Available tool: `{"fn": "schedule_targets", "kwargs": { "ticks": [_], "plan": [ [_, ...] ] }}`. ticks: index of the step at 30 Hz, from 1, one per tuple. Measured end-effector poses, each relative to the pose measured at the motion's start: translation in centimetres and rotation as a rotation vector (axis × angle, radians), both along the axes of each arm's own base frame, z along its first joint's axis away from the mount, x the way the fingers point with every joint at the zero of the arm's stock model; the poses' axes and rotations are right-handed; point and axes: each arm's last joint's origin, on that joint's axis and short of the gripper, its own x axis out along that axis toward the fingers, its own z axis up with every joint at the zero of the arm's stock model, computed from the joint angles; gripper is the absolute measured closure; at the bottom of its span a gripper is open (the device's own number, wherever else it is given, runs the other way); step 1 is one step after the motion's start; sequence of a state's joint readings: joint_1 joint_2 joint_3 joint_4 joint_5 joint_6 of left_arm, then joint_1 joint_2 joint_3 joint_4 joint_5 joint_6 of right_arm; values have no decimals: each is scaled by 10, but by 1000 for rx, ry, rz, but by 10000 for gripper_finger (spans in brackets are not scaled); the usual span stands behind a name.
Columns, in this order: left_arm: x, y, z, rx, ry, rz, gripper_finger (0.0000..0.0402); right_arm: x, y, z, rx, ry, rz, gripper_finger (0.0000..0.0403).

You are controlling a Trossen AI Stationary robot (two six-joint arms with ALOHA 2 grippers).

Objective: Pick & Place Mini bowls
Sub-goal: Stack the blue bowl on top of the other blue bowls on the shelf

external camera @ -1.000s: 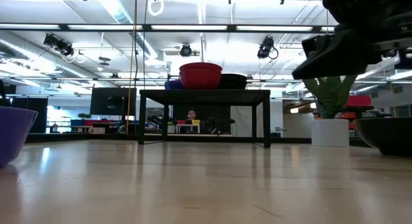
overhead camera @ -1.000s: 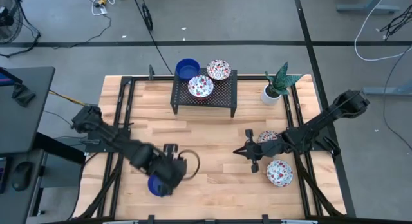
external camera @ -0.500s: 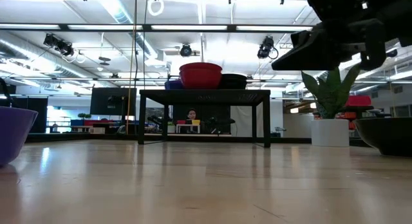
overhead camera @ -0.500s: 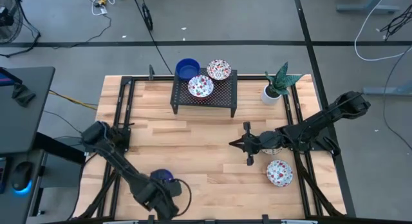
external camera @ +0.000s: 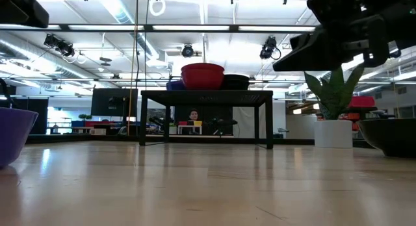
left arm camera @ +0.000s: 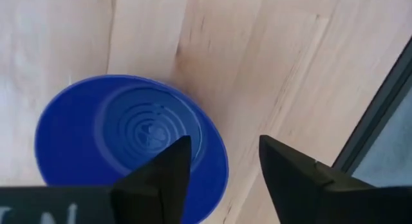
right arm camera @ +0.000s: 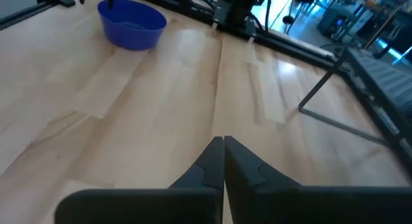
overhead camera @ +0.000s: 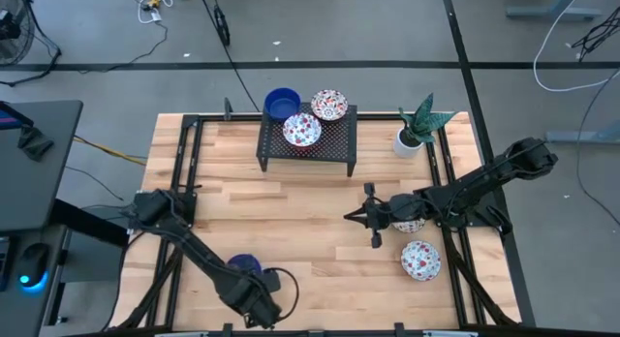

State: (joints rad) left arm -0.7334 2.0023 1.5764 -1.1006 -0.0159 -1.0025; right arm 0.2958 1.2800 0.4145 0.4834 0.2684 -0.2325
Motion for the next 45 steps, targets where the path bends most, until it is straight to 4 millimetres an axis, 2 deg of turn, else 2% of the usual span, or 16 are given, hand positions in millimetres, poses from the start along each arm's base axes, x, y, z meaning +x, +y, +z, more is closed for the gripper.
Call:
{"fn": "schedule_targets", "kwargs": {
  "ticks": [6, 13, 22, 26, 34, 40, 45],
  "plan": [
    [0, 3, -3, 7, 39, -11, 224, -1, 0, -2, 39, 24, -18, 394],
    [-5, 10, -26, -45, 126, 2, 225, -1, 0, -3, 48, 29, -22, 394],
    [-6, 10, -26, -44, 121, -23, 227, -1, 0, -2, 48, 27, -22, 394],
    [-5, 10, -26, -42, 118, -31, 258, -1, 0, -2, 48, 27, -22, 394],
    [-3, 13, -25, -37, 112, -123, 386, -1, 0, -2, 50, 27, -23, 394],
    [-1, 25, -20, -21, 139, -162, 394, -1, 0, -2, 68, 27, -30, 394],
    [-9, 52, 8, 65, 186, -139, 396, -1, 0, -3, 107, 37, -47, 394]
  ]
}}
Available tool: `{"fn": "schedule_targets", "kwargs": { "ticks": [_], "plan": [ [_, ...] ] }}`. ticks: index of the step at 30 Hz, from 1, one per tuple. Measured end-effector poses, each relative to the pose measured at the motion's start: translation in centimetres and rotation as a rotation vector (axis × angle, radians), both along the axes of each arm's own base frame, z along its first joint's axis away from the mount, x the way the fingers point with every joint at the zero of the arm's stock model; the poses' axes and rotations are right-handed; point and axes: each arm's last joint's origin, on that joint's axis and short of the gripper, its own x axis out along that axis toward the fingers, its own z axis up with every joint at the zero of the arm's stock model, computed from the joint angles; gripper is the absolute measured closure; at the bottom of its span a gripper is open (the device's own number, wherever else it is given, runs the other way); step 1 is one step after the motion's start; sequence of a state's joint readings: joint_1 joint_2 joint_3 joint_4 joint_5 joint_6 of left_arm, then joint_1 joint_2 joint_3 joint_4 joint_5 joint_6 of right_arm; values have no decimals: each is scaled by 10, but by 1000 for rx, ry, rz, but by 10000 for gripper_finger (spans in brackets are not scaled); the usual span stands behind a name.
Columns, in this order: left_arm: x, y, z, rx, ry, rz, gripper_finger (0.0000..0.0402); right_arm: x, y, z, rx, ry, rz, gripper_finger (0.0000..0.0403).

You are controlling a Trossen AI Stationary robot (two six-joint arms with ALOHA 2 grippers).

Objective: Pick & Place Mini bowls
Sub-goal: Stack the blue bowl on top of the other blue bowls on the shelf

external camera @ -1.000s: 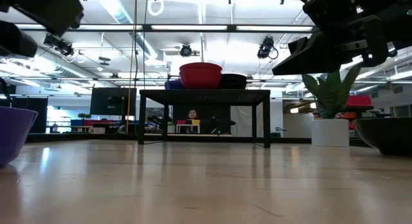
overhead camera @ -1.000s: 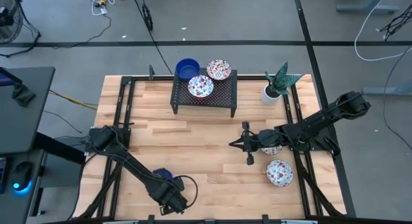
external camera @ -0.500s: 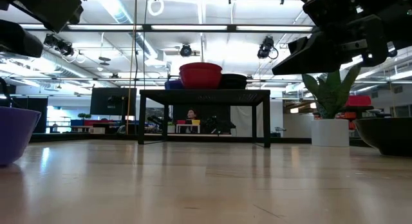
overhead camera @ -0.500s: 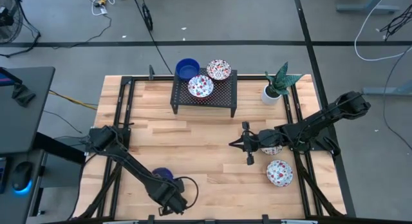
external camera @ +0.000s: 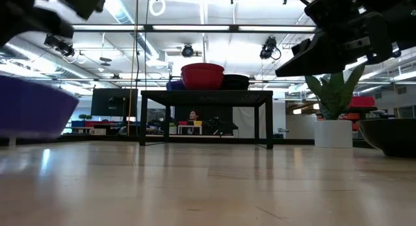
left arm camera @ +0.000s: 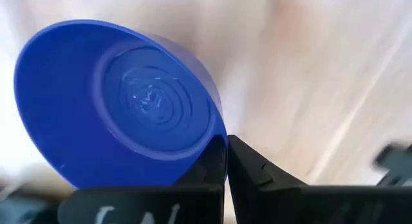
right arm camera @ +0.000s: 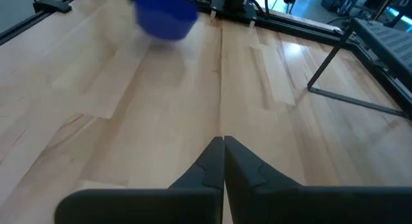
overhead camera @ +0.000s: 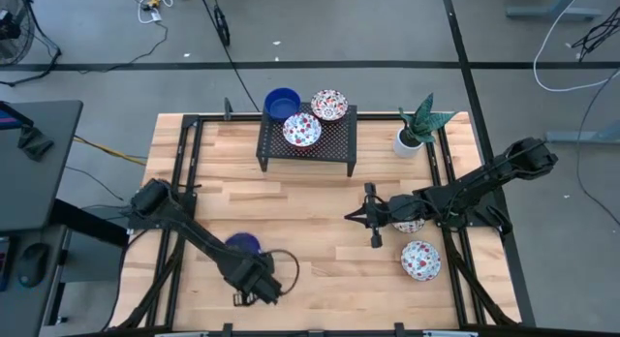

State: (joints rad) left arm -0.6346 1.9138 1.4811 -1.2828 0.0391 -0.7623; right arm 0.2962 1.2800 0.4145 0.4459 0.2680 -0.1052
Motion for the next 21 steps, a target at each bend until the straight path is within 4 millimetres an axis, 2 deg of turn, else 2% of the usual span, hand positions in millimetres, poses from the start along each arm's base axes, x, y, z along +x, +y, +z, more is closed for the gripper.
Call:
{"fn": "schedule_targets", "kwargs": {
  "ticks": [5, 10, 16, 21],
  "plan": [
    [-9, 43, 48, 75, -75, -16, 397, 0, 0, -2, 60, 14, -28, 394],
    [-11, 106, 93, 148, -226, -45, 397, 2, 1, -8, 130, 42, -61, 394],
    [3, 183, 153, 375, -400, -128, 397, 2, 8, -17, 176, 77, -64, 394],
    [18, 240, 201, 521, -621, -172, 397, 1, 15, -22, 214, 101, -63, 394]
  ]
}}
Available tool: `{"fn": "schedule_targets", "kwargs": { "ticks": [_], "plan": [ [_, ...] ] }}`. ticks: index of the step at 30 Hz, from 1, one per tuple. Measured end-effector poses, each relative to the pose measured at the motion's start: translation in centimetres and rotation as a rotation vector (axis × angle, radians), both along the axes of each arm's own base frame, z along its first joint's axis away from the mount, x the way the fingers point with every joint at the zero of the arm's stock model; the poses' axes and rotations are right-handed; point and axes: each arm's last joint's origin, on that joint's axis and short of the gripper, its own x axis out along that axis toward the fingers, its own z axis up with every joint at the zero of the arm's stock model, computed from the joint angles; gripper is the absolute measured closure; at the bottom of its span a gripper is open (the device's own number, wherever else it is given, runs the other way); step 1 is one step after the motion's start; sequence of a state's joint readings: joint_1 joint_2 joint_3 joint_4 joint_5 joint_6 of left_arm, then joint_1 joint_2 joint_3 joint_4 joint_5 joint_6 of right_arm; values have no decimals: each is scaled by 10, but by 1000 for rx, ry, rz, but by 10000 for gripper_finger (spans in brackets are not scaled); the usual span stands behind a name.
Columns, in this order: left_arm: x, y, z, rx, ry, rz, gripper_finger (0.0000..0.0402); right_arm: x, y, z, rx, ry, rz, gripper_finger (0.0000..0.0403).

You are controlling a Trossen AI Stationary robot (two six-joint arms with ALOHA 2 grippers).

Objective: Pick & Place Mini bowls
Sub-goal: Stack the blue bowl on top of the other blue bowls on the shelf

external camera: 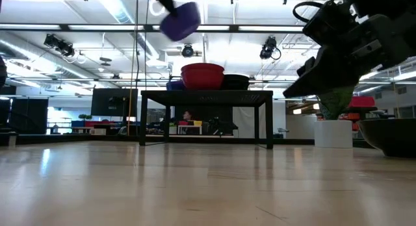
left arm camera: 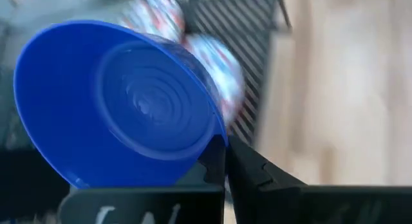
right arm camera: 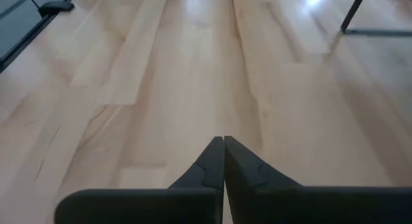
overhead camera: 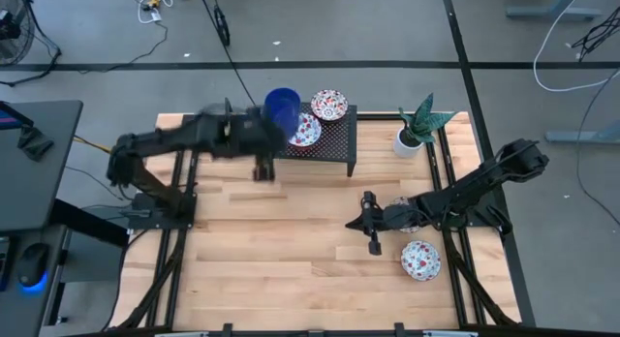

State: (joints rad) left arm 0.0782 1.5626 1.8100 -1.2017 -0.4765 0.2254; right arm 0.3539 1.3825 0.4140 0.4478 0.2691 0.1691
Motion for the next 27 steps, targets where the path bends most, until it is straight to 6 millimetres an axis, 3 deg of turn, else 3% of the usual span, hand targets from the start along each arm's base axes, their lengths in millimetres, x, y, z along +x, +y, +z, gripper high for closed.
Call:
{"fn": "schedule_targets", "kwargs": {
  "ticks": [4, 7, 12, 19, 27],
  "plan": [
    [4, 44, 15, -25, -138, -70, 397, -2, 6, -1, 12, 4, 18, 394],
    [5, 71, 8, -85, -185, -115, 396, -3, 10, -1, 15, 4, 34, 394],
    [0, 104, -9, -70, -168, -36, 397, -4, 13, -1, -4, -2, 55, 394],
    [-11, 131, -42, -109, -91, 46, 397, -3, 13, 1, -46, -26, 79, 394],
    [-11, 144, -69, -105, -91, 75, 390, -2, 13, 3, -78, -46, 98, 394]
  ]
}}
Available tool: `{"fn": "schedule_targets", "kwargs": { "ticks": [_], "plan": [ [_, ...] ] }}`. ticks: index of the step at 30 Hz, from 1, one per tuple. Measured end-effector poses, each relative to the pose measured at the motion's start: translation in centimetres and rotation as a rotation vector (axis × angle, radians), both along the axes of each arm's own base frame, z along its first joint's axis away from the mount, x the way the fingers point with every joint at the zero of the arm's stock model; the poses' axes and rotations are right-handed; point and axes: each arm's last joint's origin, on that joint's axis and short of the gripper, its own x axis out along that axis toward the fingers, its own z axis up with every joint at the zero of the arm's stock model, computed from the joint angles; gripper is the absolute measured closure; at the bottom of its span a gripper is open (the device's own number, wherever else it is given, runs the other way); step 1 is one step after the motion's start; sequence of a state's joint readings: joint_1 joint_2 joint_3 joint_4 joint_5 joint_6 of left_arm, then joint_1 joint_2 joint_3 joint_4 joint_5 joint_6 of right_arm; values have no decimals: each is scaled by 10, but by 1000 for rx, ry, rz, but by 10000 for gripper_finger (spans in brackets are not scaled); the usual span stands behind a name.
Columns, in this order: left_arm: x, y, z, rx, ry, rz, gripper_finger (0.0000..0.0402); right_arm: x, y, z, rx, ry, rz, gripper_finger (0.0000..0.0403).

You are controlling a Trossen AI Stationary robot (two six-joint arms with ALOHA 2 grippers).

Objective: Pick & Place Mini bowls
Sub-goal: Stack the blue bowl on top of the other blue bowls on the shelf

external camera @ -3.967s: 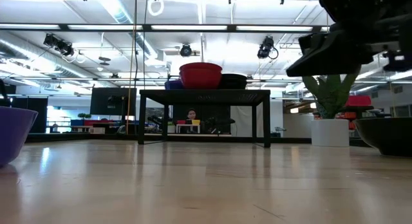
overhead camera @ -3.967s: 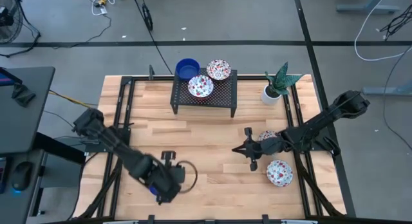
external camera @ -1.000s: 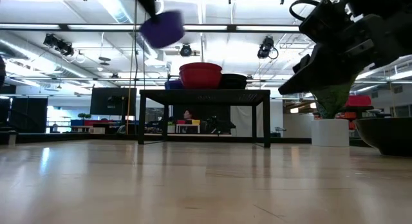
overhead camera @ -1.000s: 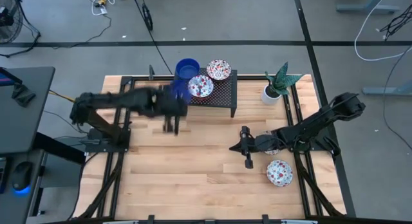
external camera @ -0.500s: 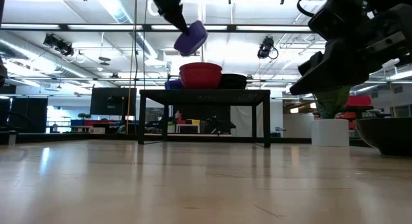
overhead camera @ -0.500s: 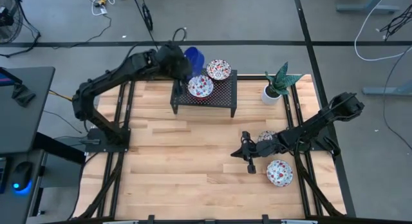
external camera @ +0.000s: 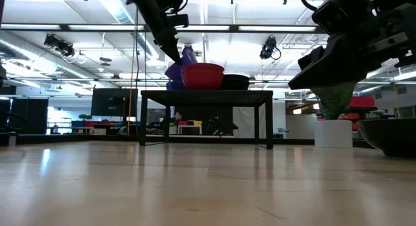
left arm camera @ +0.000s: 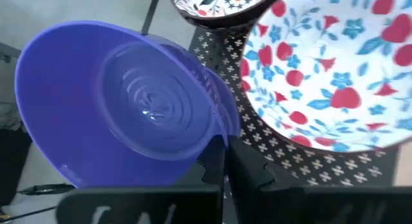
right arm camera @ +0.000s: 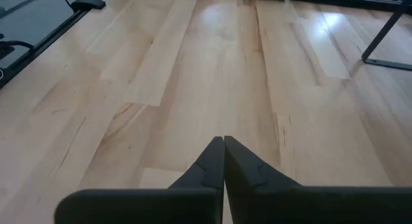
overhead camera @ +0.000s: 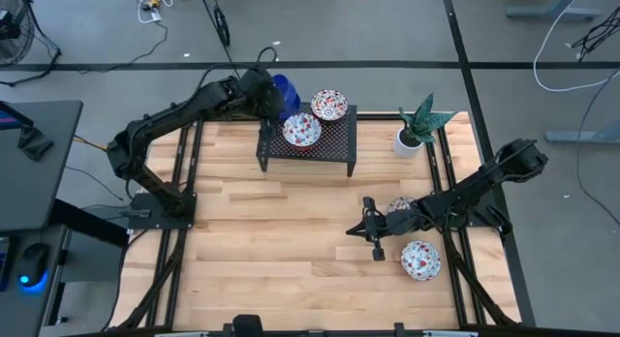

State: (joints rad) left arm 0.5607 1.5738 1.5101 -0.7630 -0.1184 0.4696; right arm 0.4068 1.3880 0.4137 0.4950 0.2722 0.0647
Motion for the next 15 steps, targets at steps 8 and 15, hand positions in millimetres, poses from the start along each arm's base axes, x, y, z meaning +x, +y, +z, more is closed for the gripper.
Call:
{"fn": "schedule_targets", "kwargs": {
  "ticks": [8, 15],
  "plan": [
    [2, 1, -5, -1, 1, 12, 388, 0, 0, 0, -19, -2, 9, 394],
    [8, 7, -17, -14, 36, 27, 386, 0, 0, 0, -18, -1, 9, 394]
  ]
}}
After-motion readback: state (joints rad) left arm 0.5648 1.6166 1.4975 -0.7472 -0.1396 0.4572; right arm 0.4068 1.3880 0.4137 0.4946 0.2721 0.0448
